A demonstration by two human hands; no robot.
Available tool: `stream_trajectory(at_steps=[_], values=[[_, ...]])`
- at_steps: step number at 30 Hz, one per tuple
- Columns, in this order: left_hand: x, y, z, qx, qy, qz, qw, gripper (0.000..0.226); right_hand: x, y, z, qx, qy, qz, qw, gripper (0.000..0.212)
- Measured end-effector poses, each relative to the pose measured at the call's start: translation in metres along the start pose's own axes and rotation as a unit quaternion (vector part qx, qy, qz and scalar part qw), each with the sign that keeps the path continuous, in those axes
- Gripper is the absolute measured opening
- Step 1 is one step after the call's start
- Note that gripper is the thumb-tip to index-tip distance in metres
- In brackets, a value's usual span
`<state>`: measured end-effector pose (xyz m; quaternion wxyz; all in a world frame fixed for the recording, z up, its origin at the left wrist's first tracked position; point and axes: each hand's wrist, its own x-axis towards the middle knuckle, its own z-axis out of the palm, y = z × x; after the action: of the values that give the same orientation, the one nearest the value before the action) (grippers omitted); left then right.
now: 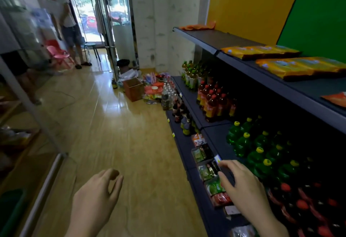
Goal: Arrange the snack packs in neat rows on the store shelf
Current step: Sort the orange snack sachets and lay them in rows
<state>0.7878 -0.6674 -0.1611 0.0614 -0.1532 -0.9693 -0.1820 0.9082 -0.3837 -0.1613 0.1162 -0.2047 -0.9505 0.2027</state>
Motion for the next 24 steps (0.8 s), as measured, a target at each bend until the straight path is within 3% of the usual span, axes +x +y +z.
stream_trajectory(at_steps=[9, 17, 24], values=[[0.172, -0.009, 0.012, 0.003, 0.030, -0.032, 0.999, 0.022, 0.206, -0.032, 0.038, 0.024, 0.004, -0.060, 0.998, 0.025], [0.311, -0.055, 0.052, 0.000, -0.006, -0.081, 0.997, 0.021, 0.351, -0.062, 0.096, 0.016, -0.035, -0.069, 0.997, 0.024], [0.495, -0.092, 0.050, 0.009, 0.003, -0.040, 0.999, 0.029, 0.498, -0.114, 0.133, 0.010, -0.010, -0.037, 0.999, 0.026]])
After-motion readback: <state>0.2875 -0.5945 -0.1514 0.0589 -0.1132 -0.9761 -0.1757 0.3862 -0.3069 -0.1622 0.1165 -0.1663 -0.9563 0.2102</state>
